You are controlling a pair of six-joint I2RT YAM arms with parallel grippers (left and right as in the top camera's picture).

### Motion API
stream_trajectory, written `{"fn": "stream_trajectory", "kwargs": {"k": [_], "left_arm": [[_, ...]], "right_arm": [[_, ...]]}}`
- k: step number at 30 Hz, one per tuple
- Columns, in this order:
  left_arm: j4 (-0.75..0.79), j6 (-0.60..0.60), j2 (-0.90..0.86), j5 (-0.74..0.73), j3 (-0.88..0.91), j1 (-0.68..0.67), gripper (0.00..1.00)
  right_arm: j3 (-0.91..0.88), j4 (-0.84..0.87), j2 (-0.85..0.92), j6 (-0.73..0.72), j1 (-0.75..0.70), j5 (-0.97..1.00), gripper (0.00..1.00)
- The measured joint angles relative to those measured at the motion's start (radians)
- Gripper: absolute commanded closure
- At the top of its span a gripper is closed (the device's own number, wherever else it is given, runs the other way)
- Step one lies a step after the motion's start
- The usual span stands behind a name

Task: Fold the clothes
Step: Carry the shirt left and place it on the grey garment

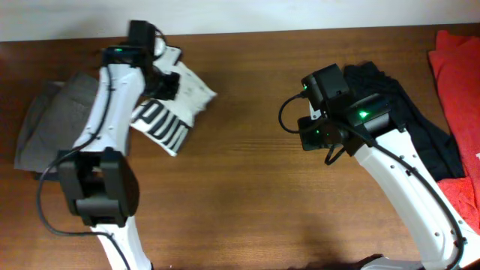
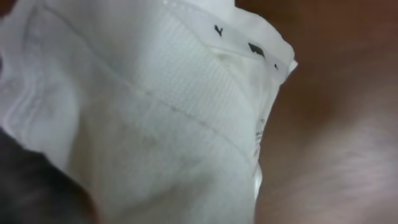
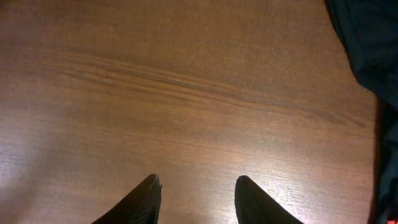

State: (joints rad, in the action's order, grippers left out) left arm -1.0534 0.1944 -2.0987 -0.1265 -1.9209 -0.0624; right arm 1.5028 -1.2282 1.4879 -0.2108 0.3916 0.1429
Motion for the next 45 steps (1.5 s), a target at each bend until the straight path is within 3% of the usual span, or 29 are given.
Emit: {"fn": "stream_trajectory", "kwargs": {"k": [21, 29, 31, 32, 33, 34, 45], "left_arm": [[0.161, -0.019, 0.008, 0.063, -0.006, 0.417, 1.00], [0.207, -0.061, 0.008, 0.060, -0.006, 0.546, 0.95], [0.208, -0.064, 0.008, 0.060, -0.006, 0.571, 0.89], [0.207, -0.064, 0.008, 0.060, -0.006, 0.584, 0.78], [0.207, -0.068, 0.008, 0.060, -0.006, 0.591, 0.53], [0.207, -0.071, 0.008, 0.060, -0.006, 0.600, 0.01], [0.181, -0.128, 0.008, 0.013, -0.008, 0.676, 0.01]], "right_arm": [[0.000, -0.003, -0.001, 0.001, 0.000, 0.000, 0.57], [0.000, -0.003, -0.001, 0.000, 0.000, 0.000, 0.57], [0.000, -0.003, -0.001, 0.000, 0.000, 0.000, 0.56], [0.000, -0.003, -0.001, 0.000, 0.000, 0.000, 0.57], [0.000, -0.003, -0.001, 0.001, 0.000, 0.000, 0.56], [0.000, -0.003, -0.001, 0.000, 0.000, 0.000, 0.56], [0.000, -0.009, -0.001, 0.001, 0.000, 0.000, 0.56]]}}
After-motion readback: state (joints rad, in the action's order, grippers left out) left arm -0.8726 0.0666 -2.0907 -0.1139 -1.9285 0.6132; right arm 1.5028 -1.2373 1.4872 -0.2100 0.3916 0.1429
